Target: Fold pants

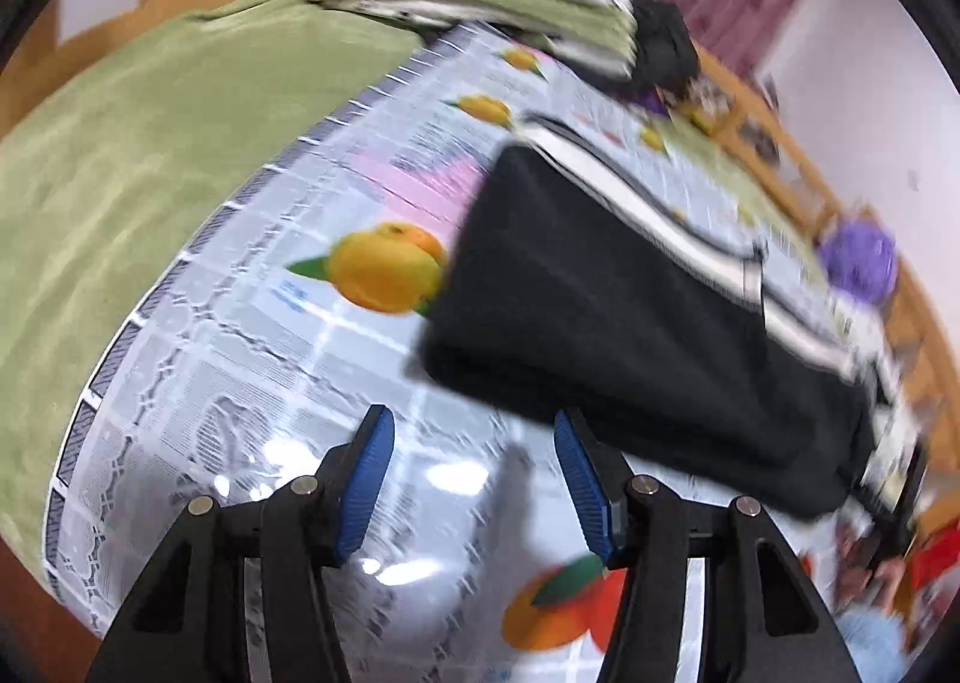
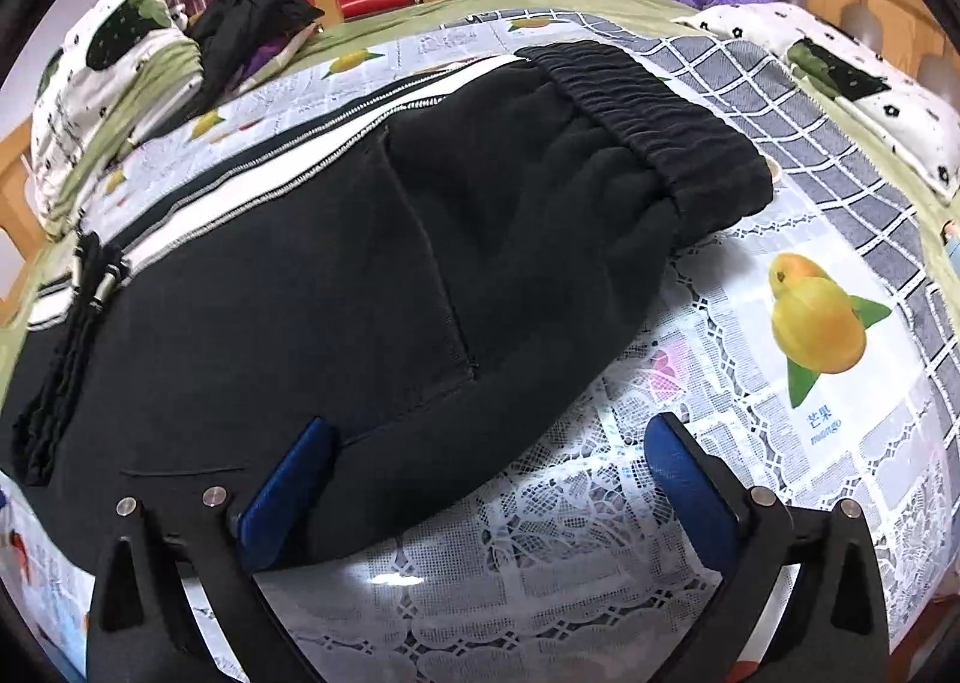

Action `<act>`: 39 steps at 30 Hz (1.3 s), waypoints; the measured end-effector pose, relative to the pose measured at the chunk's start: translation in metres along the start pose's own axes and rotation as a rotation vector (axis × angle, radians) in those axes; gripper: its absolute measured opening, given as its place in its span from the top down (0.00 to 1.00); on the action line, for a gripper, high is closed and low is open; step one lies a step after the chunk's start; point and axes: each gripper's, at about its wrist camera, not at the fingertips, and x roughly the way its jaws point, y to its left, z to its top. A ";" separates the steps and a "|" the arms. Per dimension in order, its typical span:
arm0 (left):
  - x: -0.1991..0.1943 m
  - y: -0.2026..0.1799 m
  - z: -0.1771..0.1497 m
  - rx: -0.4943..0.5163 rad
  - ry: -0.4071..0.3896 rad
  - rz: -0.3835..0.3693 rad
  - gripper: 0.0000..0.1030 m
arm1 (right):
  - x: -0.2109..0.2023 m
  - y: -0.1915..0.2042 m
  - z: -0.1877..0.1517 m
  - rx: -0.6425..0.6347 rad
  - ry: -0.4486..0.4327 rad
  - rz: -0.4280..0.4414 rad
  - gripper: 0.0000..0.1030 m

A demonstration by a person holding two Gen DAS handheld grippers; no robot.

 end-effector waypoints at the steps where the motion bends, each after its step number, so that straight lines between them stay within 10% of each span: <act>1: 0.002 0.005 0.003 -0.029 -0.006 -0.025 0.48 | -0.001 -0.002 0.000 0.003 -0.002 0.011 0.00; 18: 0.028 0.031 0.019 -0.234 -0.001 -0.361 0.43 | -0.022 -0.006 -0.010 0.019 0.005 0.146 0.01; 27: 0.041 0.020 0.022 -0.232 -0.004 -0.248 0.42 | -0.049 -0.022 -0.006 0.077 0.017 0.141 0.15; 31: 0.040 0.018 0.016 -0.215 0.012 -0.176 0.68 | -0.073 -0.025 -0.003 0.055 -0.017 0.104 0.15; 39: 0.016 -0.029 0.045 -0.068 -0.005 -0.063 0.88 | -0.124 -0.007 0.022 -0.053 -0.089 0.055 0.17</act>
